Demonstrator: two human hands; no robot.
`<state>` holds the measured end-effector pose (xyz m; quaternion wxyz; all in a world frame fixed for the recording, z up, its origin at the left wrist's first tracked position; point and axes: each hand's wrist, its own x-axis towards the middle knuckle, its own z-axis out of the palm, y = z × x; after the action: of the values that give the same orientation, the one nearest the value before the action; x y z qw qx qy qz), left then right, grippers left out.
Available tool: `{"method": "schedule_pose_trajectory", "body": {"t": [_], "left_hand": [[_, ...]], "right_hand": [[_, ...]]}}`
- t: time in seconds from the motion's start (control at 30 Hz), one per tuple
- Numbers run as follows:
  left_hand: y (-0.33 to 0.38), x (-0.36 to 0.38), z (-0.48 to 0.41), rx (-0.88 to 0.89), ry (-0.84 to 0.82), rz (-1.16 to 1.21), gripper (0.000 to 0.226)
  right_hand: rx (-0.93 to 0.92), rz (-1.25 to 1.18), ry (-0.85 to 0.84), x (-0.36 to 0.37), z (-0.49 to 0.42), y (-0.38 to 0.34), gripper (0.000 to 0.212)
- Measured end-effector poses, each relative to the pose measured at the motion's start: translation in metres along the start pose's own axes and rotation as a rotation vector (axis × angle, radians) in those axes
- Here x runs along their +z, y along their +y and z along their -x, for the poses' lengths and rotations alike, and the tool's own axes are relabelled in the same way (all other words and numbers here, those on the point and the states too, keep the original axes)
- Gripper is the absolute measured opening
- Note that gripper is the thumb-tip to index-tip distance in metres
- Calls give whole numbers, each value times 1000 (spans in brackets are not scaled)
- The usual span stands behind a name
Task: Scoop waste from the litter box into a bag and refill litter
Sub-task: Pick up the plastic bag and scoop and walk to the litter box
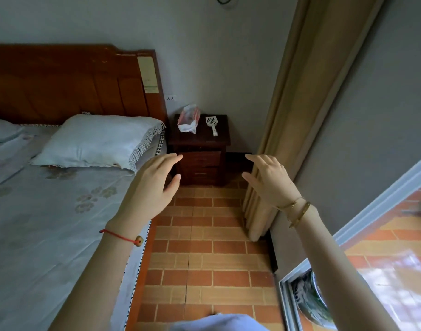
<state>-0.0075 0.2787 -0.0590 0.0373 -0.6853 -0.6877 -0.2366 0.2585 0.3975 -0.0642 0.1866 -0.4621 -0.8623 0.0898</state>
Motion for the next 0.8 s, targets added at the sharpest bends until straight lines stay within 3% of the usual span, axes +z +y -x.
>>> {"method": "schedule_pose_trajectory", "body": {"t": [0.53,0.8], "left_hand": [[-84,85,-138,-101,-48,38,46],[-155,114,-249,-127,-47,78,46]], "right_hand": [[-32,-56,-74,73,-175,58,52],[-22,-106,-81,106,-307,75,52]]}}
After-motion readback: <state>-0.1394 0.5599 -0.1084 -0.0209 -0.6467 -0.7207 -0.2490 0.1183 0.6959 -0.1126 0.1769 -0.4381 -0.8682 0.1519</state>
